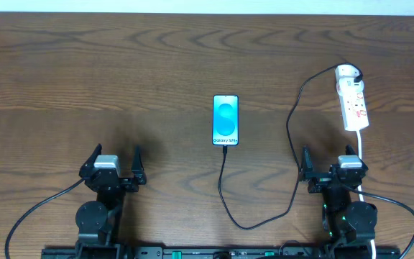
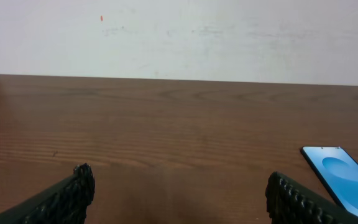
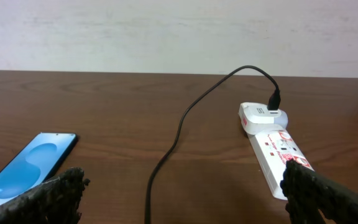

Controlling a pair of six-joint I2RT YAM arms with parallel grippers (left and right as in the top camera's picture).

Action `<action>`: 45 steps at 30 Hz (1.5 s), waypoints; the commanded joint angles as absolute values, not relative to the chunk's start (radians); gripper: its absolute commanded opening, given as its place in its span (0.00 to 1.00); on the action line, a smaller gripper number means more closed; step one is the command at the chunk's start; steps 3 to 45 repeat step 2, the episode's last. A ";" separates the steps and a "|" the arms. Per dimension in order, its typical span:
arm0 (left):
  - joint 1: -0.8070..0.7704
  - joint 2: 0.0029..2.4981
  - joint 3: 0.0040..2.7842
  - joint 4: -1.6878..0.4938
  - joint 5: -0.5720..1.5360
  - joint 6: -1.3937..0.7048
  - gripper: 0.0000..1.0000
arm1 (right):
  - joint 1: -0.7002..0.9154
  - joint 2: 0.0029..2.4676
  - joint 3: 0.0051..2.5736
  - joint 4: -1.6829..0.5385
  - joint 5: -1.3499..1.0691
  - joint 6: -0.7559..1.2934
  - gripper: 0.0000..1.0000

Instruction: Plug charger to phone and switch on socket

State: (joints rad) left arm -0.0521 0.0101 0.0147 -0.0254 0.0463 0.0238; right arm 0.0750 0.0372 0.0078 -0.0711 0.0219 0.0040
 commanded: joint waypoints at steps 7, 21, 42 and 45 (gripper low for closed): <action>-0.046 0.004 0.004 -0.071 0.015 0.033 0.89 | 0.069 0.031 0.005 -0.075 0.020 0.007 0.99; -0.046 0.004 0.004 -0.071 0.015 0.033 0.89 | 0.069 0.031 0.005 -0.075 0.020 0.007 0.99; -0.046 0.004 0.004 -0.071 0.015 0.033 0.89 | 0.069 0.031 0.005 -0.075 0.020 0.007 0.99; -0.046 0.004 0.004 -0.071 0.015 0.033 0.89 | 0.069 0.031 0.005 -0.075 0.020 0.007 0.99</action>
